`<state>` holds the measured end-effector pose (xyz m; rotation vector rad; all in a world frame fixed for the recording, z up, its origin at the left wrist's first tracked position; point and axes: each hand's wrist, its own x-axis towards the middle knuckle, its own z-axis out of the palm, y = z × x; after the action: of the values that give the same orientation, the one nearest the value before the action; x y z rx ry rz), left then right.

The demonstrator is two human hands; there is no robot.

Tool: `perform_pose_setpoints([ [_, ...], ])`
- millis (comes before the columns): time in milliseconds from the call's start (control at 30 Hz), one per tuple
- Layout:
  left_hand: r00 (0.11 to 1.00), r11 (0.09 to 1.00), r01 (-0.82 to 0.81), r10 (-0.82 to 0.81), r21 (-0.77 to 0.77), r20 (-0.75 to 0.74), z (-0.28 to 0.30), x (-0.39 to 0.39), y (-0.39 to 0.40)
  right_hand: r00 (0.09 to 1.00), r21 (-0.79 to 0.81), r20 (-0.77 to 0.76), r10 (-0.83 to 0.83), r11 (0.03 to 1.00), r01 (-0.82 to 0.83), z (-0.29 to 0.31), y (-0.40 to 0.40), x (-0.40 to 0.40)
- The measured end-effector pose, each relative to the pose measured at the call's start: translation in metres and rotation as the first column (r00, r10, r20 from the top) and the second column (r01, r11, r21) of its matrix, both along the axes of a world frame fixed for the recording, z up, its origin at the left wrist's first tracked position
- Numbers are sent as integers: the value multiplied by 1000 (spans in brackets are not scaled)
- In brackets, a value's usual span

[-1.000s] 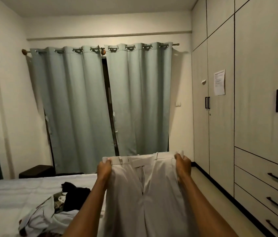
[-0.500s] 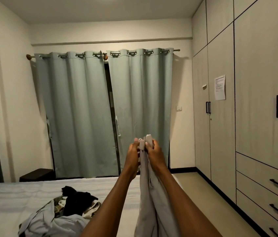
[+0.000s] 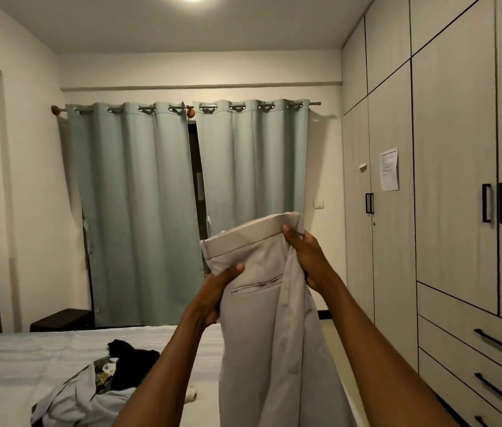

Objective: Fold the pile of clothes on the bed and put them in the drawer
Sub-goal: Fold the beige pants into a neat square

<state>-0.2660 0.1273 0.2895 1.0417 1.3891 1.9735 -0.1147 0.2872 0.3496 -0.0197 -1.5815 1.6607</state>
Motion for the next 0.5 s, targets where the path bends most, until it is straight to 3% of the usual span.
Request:
perform_pose_setpoints([
  [167, 979, 980, -189, 193, 70, -65, 52, 2, -8, 966, 239, 111, -234, 950, 202, 19, 21, 16],
  [233, 975, 982, -190, 188, -1, -117, 71, -7, -13, 949, 357, 173, -264, 915, 189, 31, 32, 20],
  [300, 935, 949, -301, 273, -96, -228, 85, -17, -16, 905, 445, 324, -275, 888, 110, 43, 40, 24],
  [367, 875, 889, -415, 331, -193, -354, 91, -26, -18, 849, 379, 478, -225, 925, 32, 47, 46, 22],
  [500, 874, 797, -399, 181, -454, -451, 82, -48, -24, 822, -60, 560, 105, 994, -86, 32, 50, 2],
])
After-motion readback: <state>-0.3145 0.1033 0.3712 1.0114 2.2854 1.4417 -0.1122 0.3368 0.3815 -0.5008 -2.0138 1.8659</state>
